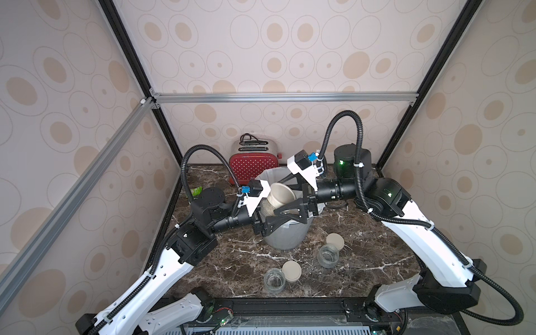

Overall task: Empty moldy rice from jars
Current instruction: Unscrew the lid from the jar.

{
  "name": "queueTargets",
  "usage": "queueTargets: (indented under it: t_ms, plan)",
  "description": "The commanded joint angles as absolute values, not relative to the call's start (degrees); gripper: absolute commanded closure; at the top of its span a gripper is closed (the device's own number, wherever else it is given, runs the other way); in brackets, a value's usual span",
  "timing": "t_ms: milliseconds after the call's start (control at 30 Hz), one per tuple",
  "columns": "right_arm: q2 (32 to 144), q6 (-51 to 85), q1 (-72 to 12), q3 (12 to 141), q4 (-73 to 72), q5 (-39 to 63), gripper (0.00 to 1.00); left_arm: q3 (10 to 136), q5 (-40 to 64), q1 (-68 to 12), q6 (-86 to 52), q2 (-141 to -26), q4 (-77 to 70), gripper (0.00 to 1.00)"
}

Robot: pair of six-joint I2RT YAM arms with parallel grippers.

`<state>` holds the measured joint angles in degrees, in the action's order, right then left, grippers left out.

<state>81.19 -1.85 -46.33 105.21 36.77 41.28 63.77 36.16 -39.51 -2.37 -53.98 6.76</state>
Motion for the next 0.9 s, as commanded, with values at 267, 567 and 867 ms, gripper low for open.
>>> queueTargets:
  t_ms: [267, 567, 867]
  plan:
    - [81.18, -2.13, -46.60, 108.20, 37.97, 38.44, 0.01, 64.84, 36.57, -39.67, -2.90, -52.90, 2.28, 0.57]
    - [82.71, -2.40, -46.64, 110.63, 37.32, 43.40, 0.01, 64.82, 36.79, -39.70, -2.81, -53.36, 2.06, 0.57]
    - [81.90, 5.84, -46.62, 111.97, 34.06, 36.55, 0.01, 64.68, 34.60, -39.71, -1.14, -53.01, 3.96, 0.58]
